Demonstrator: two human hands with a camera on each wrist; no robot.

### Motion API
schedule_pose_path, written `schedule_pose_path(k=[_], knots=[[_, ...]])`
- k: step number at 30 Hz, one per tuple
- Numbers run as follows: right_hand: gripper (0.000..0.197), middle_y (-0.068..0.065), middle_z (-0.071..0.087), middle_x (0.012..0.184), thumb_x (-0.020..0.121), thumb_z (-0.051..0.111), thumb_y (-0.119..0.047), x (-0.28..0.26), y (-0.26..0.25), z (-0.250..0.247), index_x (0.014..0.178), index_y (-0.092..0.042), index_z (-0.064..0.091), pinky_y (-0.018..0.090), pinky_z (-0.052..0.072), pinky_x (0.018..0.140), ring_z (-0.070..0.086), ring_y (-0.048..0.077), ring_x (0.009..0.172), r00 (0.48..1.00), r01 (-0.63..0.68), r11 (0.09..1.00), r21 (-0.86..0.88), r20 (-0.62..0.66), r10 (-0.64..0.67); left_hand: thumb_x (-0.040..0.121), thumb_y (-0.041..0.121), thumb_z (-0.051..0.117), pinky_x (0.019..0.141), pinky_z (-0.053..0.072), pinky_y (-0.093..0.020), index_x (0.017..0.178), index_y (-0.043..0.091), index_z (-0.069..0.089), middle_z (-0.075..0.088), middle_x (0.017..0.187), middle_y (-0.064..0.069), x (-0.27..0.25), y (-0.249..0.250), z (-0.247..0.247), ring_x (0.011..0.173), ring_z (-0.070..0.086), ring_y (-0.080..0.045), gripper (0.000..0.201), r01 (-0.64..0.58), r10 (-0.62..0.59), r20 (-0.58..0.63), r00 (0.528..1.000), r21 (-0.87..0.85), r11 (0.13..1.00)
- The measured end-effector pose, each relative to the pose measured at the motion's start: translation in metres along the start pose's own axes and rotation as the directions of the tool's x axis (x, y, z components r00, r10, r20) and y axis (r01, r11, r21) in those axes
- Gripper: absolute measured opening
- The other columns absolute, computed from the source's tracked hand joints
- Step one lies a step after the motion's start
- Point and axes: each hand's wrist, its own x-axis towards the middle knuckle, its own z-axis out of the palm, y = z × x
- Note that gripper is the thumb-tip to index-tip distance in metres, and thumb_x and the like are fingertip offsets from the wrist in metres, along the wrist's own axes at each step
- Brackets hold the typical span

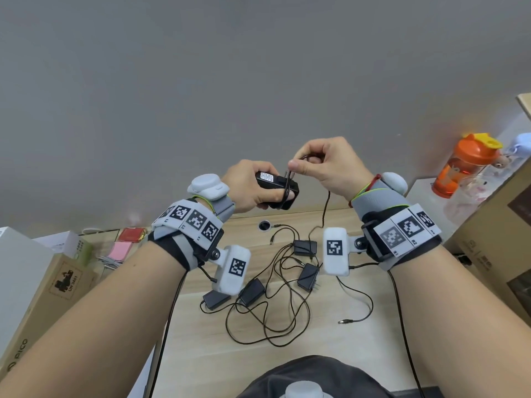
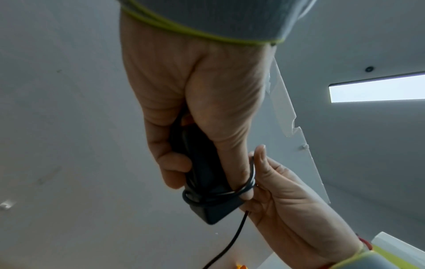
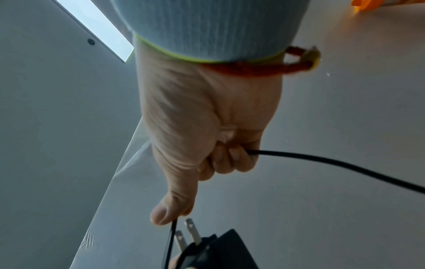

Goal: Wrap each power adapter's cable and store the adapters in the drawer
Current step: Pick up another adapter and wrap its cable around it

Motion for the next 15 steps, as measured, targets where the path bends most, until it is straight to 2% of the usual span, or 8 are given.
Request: schedule_pose_path(k=[2, 6, 8, 9, 10, 12, 14, 15], knots=[[0.015, 0.003, 0.036, 0.058, 0.083, 0.078, -0.023, 0.003, 0.002, -0.004, 0.074, -0.016, 0.069, 0.031, 0.033, 0.065, 0.030, 0.022, 0.060, 1.000, 0.001, 1.000, 0.026, -0.028, 0.000, 0.057, 0.043, 0.088, 0.062, 0.058, -0.039, 0.077, 0.021, 0.069, 0.071, 0.069, -0.007, -0.002, 0.004, 0.001, 0.060, 0.066, -0.024, 0.036, -0.013, 0.014, 0.027, 1.000, -0.029, 0.999], [0.021, 0.008, 0.053, 0.066, 0.088, 0.072, -0.025, 0.006, 0.012, -0.004, 0.078, -0.008, 0.069, 0.027, 0.040, 0.066, 0.045, 0.014, 0.062, 1.000, -0.010, 1.000, 0.001, -0.024, 0.010, 0.074, 0.016, 0.084, 0.055, 0.051, -0.027, 0.082, 0.013, 0.066, 0.067, 0.067, -0.006, -0.005, 0.017, 0.003, 0.055, 0.063, -0.018, 0.020, -0.068, 0.072, 0.023, 0.997, -0.133, 0.989], [0.022, -0.008, 0.055, 0.059, 0.094, 0.066, -0.022, 0.003, 0.014, 0.000, 0.079, -0.006, 0.067, 0.014, 0.037, 0.058, 0.044, 0.001, 0.054, 0.999, -0.034, 0.999, -0.003, -0.021, 0.034, 0.077, 0.010, 0.082, 0.051, 0.051, -0.024, 0.081, 0.011, 0.064, 0.067, 0.064, -0.005, -0.006, 0.022, 0.004, 0.052, 0.062, -0.018, 0.018, -0.089, 0.090, -0.005, 0.996, -0.186, 0.979], [0.022, -0.015, 0.051, 0.053, 0.095, 0.063, -0.021, 0.002, 0.015, 0.001, 0.080, -0.005, 0.066, 0.010, 0.033, 0.052, 0.040, -0.002, 0.048, 0.999, -0.050, 0.999, -0.006, -0.020, 0.050, 0.077, 0.008, 0.081, 0.051, 0.051, -0.024, 0.081, 0.010, 0.063, 0.067, 0.063, -0.006, -0.005, 0.024, 0.004, 0.052, 0.062, -0.019, 0.018, -0.102, 0.099, -0.026, 0.995, -0.217, 0.971], [0.023, -0.016, 0.047, 0.048, 0.097, 0.061, -0.019, 0.001, 0.016, 0.003, 0.080, -0.004, 0.065, 0.008, 0.030, 0.049, 0.037, -0.003, 0.045, 0.998, -0.069, 0.998, -0.013, -0.014, 0.068, 0.078, 0.009, 0.080, 0.051, 0.051, -0.025, 0.081, 0.009, 0.063, 0.067, 0.064, -0.007, -0.005, 0.025, 0.004, 0.051, 0.061, -0.021, 0.017, -0.112, 0.103, -0.049, 0.993, -0.246, 0.963], [0.027, -0.017, 0.044, 0.045, 0.098, 0.059, -0.020, -0.002, 0.018, 0.007, 0.082, 0.001, 0.066, 0.010, 0.029, 0.050, 0.037, -0.004, 0.044, 0.995, -0.096, 0.994, -0.051, 0.014, 0.097, 0.080, 0.012, 0.079, 0.051, 0.050, -0.026, 0.085, 0.006, 0.063, 0.067, 0.065, -0.011, -0.003, 0.027, 0.002, 0.051, 0.060, -0.023, 0.018, -0.128, 0.102, -0.105, 0.989, -0.282, 0.951], [0.027, -0.019, 0.047, 0.043, 0.099, 0.056, -0.025, -0.006, 0.016, 0.012, 0.085, -0.007, 0.070, 0.014, 0.029, 0.053, 0.042, -0.006, 0.045, 0.990, -0.114, 0.989, -0.099, 0.072, 0.121, 0.081, 0.016, 0.079, 0.052, 0.050, -0.026, 0.088, 0.003, 0.062, 0.066, 0.066, -0.013, 0.001, 0.027, 0.001, 0.051, 0.060, -0.023, 0.022, -0.135, 0.087, -0.165, 0.983, -0.309, 0.942], [0.027, -0.022, 0.049, 0.043, 0.099, 0.055, -0.027, -0.008, 0.015, 0.015, 0.088, -0.010, 0.072, 0.012, 0.030, 0.053, 0.045, -0.008, 0.046, 0.986, -0.117, 0.986, -0.119, 0.101, 0.129, 0.081, 0.017, 0.079, 0.051, 0.049, -0.027, 0.089, 0.002, 0.062, 0.066, 0.066, -0.014, 0.003, 0.026, 0.000, 0.051, 0.060, -0.023, 0.024, -0.137, 0.076, -0.193, 0.978, -0.325, 0.936]])
